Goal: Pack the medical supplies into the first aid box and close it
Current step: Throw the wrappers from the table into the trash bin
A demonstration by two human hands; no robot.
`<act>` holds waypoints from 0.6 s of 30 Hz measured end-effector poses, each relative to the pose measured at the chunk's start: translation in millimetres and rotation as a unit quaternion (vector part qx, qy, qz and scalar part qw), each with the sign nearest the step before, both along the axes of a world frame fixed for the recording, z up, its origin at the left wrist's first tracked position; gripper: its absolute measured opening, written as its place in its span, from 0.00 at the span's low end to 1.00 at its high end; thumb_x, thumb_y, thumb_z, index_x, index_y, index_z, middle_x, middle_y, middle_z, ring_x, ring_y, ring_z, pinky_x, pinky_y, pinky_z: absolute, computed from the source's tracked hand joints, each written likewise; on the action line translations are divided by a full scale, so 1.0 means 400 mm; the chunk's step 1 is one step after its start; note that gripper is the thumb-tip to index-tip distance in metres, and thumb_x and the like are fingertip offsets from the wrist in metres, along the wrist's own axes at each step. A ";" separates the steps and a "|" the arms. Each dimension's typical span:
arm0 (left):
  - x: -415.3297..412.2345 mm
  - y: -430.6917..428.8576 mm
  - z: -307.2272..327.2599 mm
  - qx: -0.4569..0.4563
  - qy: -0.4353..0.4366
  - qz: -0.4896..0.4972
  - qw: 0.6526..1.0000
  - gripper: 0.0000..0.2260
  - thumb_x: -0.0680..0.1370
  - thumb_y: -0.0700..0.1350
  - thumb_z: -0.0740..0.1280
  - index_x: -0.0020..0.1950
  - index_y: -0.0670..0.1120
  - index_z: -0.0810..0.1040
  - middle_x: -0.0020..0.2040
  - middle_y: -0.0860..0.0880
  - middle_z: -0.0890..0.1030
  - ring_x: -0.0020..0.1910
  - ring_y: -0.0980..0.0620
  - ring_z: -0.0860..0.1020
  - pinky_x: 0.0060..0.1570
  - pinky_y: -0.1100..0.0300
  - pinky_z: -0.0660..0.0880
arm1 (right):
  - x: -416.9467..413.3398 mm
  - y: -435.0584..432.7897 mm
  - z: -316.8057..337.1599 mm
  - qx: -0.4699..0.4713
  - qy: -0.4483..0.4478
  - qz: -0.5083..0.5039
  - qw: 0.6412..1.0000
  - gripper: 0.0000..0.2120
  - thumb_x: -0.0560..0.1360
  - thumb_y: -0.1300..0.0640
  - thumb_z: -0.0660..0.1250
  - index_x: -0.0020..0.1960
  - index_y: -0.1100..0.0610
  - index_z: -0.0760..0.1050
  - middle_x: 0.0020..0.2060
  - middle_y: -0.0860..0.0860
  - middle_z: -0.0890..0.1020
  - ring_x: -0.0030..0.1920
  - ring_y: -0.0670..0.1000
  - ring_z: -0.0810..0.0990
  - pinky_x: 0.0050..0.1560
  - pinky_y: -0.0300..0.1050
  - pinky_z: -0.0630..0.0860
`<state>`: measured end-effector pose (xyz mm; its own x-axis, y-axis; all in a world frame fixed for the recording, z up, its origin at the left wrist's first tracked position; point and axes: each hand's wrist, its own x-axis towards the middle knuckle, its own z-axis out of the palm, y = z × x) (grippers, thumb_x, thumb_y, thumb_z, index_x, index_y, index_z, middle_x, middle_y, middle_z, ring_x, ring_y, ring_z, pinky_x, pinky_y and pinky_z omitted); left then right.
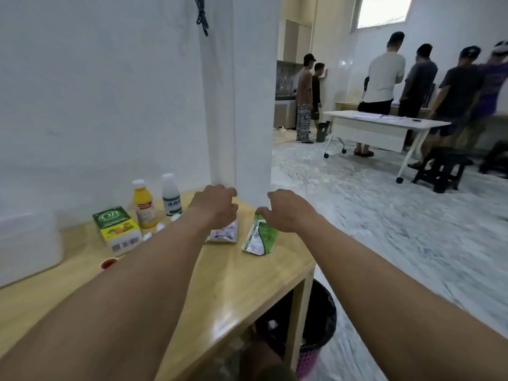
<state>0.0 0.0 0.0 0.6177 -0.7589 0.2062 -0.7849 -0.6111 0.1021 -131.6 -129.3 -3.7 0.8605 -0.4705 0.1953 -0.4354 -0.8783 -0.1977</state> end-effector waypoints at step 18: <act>0.061 -0.025 -0.027 0.105 0.043 0.036 0.993 0.21 0.75 0.54 0.67 0.67 0.58 0.69 0.65 0.47 0.73 0.63 0.43 0.70 0.57 0.49 0.67 | 0.027 -0.035 -0.084 0.039 -0.017 -0.001 0.999 0.06 0.80 0.60 0.60 0.56 0.60 0.71 0.50 0.57 0.79 0.48 0.58 0.78 0.47 0.54 0.76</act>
